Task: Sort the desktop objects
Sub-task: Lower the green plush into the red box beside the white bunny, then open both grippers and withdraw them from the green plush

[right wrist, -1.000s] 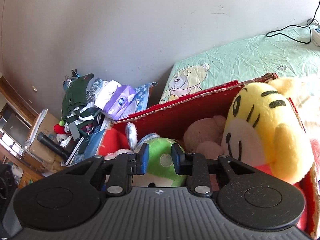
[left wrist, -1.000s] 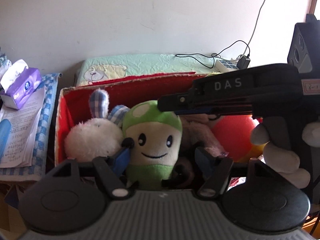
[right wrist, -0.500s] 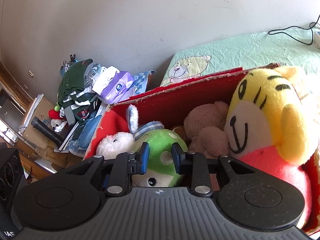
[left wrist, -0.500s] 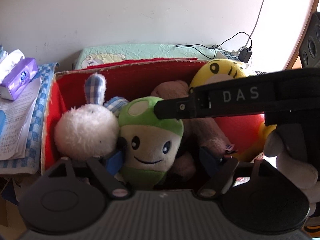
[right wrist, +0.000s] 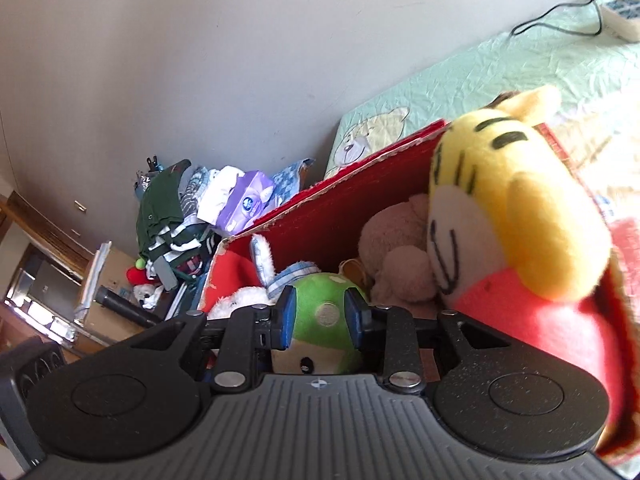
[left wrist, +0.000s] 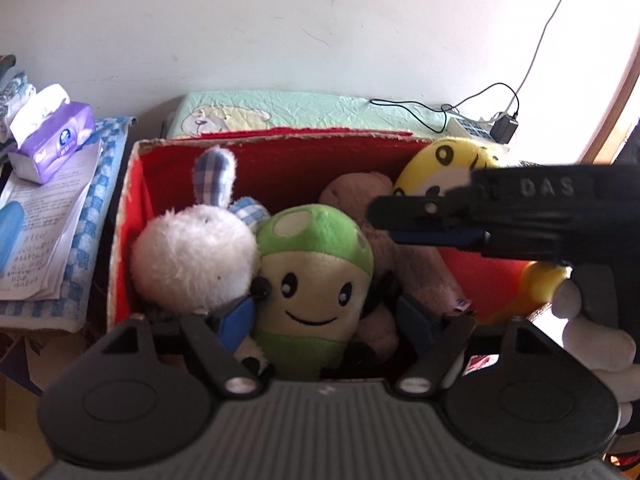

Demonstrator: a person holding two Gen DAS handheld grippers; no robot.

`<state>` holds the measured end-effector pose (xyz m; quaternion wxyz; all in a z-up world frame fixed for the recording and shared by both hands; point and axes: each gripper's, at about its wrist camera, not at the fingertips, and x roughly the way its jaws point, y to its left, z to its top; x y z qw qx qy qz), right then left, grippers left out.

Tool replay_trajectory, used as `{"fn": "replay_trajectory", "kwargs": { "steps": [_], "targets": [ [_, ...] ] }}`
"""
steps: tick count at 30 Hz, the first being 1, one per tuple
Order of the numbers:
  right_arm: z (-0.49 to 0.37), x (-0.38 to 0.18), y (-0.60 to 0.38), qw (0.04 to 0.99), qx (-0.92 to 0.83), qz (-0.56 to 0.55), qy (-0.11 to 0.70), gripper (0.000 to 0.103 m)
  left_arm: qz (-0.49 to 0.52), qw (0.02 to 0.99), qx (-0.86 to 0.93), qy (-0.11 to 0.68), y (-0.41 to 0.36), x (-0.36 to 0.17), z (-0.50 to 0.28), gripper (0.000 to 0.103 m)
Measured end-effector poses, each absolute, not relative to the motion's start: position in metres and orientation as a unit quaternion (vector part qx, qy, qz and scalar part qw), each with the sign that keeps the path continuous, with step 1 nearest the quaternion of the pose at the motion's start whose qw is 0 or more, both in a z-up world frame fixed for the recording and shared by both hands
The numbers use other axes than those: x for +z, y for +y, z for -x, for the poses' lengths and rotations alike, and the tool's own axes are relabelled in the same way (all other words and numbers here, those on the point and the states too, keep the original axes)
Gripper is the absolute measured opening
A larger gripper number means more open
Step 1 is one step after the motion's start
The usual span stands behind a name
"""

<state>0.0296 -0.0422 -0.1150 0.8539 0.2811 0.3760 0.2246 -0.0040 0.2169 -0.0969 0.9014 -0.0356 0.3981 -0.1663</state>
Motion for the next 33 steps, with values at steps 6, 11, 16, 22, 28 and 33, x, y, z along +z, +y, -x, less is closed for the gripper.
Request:
{"fn": "replay_trajectory", "kwargs": {
  "steps": [6,11,16,22,28,33],
  "targets": [
    [-0.017,-0.11,-0.053,0.869,0.218,-0.264,0.358,0.031,0.019,0.906,-0.136,0.401,0.206,-0.095,0.006,0.078],
    [-0.011,-0.109,-0.058,0.879,0.209,-0.252,0.347,0.03,0.011,0.908,-0.109,0.405,0.2,-0.092,0.007,0.081],
    [-0.007,-0.109,-0.061,0.886,0.206,-0.233,0.345,0.029,0.007,0.912,-0.079,0.403,0.192,-0.091,0.012,0.088],
    [-0.003,-0.108,-0.068,0.886,0.216,-0.222,0.345,0.03,0.008,0.913,-0.039,0.407,0.187,-0.09,0.015,0.09],
    [0.003,-0.108,-0.077,0.884,0.231,-0.215,0.345,0.03,0.015,0.914,0.019,0.406,0.18,-0.082,0.018,0.092],
    [0.006,-0.107,-0.085,0.882,0.245,-0.206,0.345,0.033,0.013,0.915,0.052,0.4,0.172,-0.075,0.021,0.095]
  ]
}}
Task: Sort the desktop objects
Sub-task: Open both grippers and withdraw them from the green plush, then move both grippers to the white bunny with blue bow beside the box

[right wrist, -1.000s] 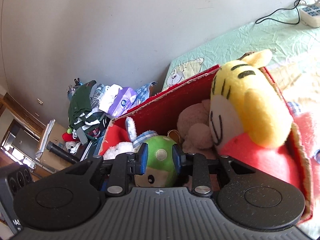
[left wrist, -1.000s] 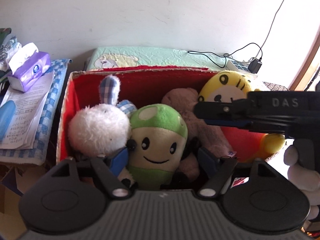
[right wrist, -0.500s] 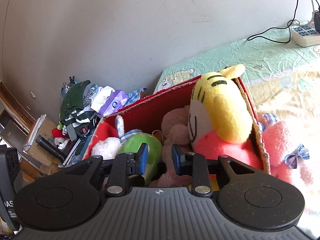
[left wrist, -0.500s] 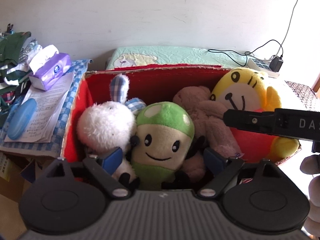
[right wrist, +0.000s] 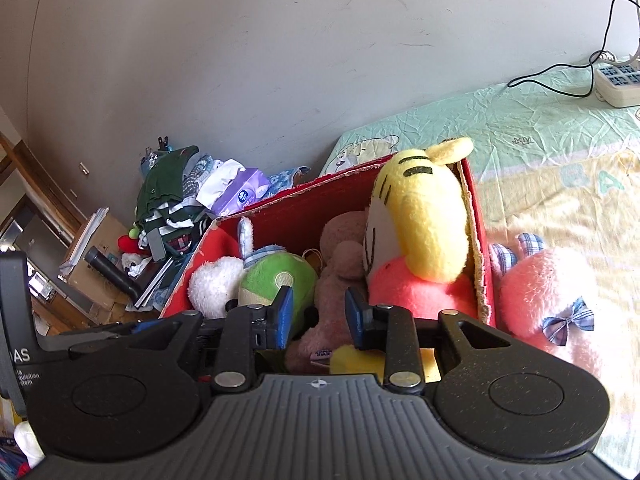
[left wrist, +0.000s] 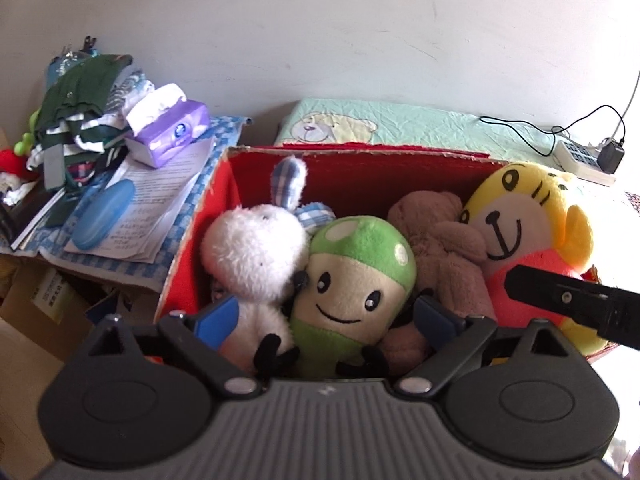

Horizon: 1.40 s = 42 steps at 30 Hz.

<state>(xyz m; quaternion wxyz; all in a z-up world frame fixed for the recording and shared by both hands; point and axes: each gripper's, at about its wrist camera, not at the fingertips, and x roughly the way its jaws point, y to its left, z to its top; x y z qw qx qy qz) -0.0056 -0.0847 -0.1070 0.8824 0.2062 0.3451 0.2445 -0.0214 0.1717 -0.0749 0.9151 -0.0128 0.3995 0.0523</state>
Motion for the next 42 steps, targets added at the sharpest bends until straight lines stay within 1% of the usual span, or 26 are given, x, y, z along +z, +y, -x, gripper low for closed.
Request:
{"fn": "replay_trajectory", "kwargs": {
  "steps": [4,6,20,35,42],
  "targets": [
    [0.006,-0.108,-0.092,0.88,0.252,-0.208,0.345,0.036,0.019,0.911,0.067,0.406,0.167,-0.074,0.022,0.096],
    [0.006,-0.108,-0.096,0.877,0.261,-0.212,0.344,0.036,0.025,0.909,0.074,0.409,0.164,-0.074,0.023,0.098],
    [0.016,-0.102,-0.111,0.867,0.299,-0.222,0.33,0.039,0.035,0.911,0.086,0.402,0.148,-0.058,0.038,0.098],
    [0.038,-0.09,-0.139,0.868,0.334,-0.218,0.296,0.039,0.028,0.926,0.053,0.373,0.114,-0.035,0.058,0.097],
    [0.05,-0.091,-0.175,0.878,0.316,-0.22,0.286,0.039,0.021,0.941,0.002,0.337,0.082,-0.021,0.073,0.097]
  ]
}}
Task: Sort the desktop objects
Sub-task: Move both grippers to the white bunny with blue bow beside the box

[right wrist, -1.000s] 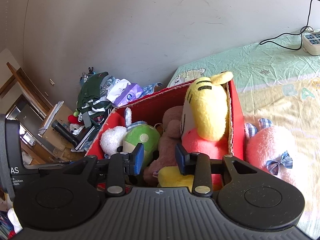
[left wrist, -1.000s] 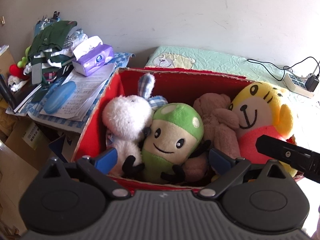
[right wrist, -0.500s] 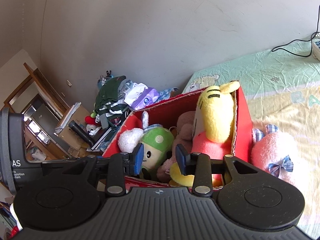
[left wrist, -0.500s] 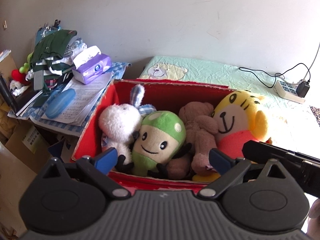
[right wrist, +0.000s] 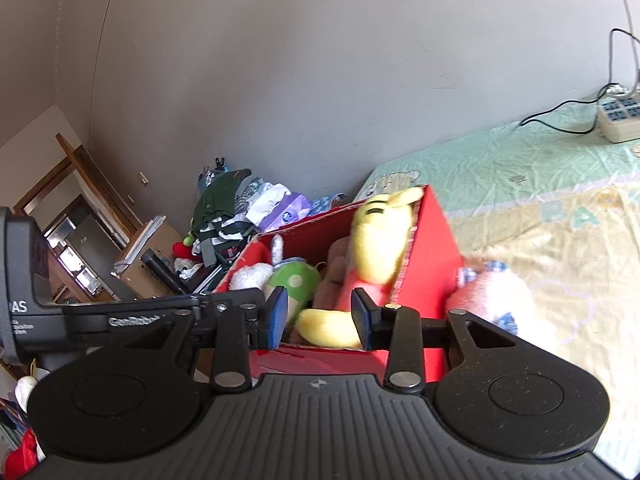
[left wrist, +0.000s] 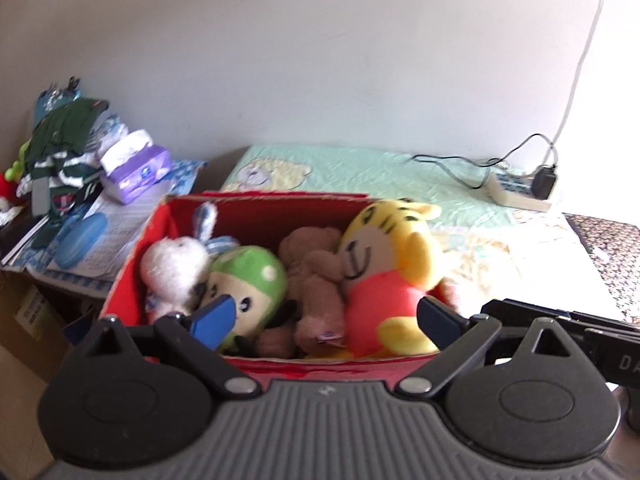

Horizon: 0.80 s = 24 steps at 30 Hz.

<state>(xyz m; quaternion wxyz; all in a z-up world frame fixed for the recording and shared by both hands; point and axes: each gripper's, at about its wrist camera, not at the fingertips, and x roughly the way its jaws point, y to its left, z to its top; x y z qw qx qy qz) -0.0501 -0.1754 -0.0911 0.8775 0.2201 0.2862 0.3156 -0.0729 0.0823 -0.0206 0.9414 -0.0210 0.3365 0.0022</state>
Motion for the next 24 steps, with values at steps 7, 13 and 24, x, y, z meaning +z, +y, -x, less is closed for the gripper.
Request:
{"fn": "replay_trajectory", "kwargs": {
  "steps": [7,13,24],
  "targets": [
    [0.054,-0.115,-0.235,0.885,0.25,-0.239,0.313,0.039,0.013,0.946,-0.085,0.311,0.033,-0.017,0.08,0.097],
    [0.049,-0.142,-0.281,0.869,0.211,-0.287,0.343,0.04,0.005,0.933,-0.163,0.322,-0.016,-0.029,0.084,0.094],
    [0.027,-0.181,-0.336,0.829,0.203,-0.343,0.393,0.04,-0.048,0.915,-0.14,0.376,-0.086,-0.095,0.072,0.089]
  ]
}}
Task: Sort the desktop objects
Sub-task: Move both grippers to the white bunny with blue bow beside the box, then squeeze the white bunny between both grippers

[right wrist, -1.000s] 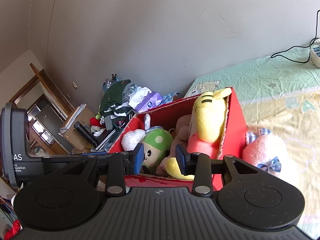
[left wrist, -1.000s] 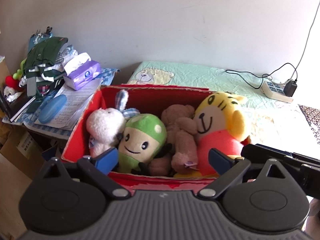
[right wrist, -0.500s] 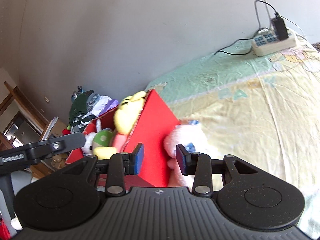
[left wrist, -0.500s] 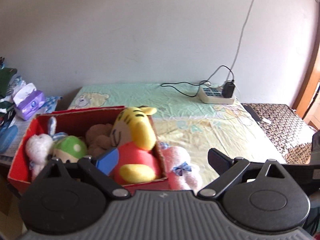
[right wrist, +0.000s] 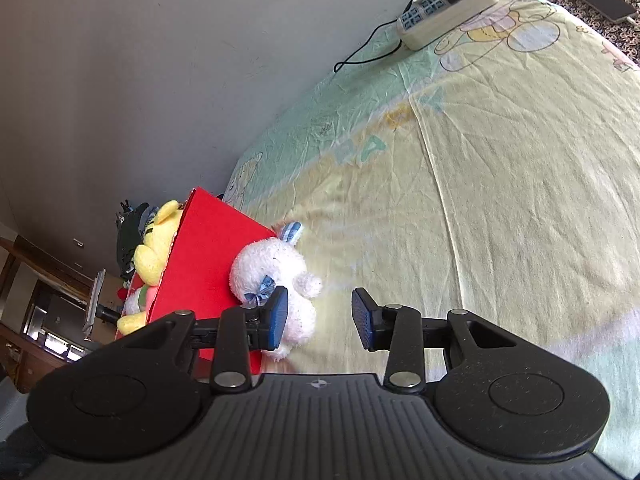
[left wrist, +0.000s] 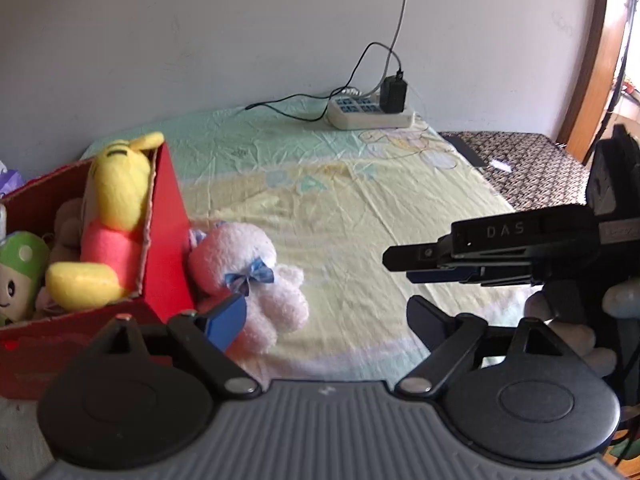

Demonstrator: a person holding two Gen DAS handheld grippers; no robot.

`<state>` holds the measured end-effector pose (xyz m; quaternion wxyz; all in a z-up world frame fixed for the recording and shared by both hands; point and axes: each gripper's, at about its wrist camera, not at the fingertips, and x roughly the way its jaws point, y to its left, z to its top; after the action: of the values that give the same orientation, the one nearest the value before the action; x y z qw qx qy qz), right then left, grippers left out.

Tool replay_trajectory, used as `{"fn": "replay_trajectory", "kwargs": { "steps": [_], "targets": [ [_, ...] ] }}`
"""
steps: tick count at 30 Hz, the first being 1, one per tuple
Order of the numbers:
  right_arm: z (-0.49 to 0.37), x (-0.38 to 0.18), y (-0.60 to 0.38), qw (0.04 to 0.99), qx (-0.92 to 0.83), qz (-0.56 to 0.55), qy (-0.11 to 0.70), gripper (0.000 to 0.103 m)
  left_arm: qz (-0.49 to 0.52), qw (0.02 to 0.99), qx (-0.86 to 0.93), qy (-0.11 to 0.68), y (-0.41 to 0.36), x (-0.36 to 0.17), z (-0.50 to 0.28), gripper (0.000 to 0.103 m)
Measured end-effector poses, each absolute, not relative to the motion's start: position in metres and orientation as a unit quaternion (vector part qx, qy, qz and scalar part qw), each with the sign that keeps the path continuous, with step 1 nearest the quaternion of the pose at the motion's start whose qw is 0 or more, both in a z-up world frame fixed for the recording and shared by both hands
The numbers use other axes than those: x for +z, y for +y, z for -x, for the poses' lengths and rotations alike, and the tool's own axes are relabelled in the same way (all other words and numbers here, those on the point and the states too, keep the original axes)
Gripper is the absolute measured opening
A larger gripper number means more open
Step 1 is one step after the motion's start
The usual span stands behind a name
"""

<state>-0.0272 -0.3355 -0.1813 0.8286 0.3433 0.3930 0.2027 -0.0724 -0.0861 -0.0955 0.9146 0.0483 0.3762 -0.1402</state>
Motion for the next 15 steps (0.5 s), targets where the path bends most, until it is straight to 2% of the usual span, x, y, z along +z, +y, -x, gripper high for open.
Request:
{"fn": "replay_trajectory", "kwargs": {
  "steps": [6,15],
  "targets": [
    [0.01,-0.194,-0.327,0.813,0.248,-0.322,0.417,0.04,-0.065,0.913,-0.069,0.397,-0.101,-0.134,0.057,0.089],
    [-0.027,-0.214,-0.304,0.777,0.315,-0.297,0.457,0.04,-0.061,0.91,-0.002,0.409,-0.096,-0.163,0.037,0.092]
  ]
}}
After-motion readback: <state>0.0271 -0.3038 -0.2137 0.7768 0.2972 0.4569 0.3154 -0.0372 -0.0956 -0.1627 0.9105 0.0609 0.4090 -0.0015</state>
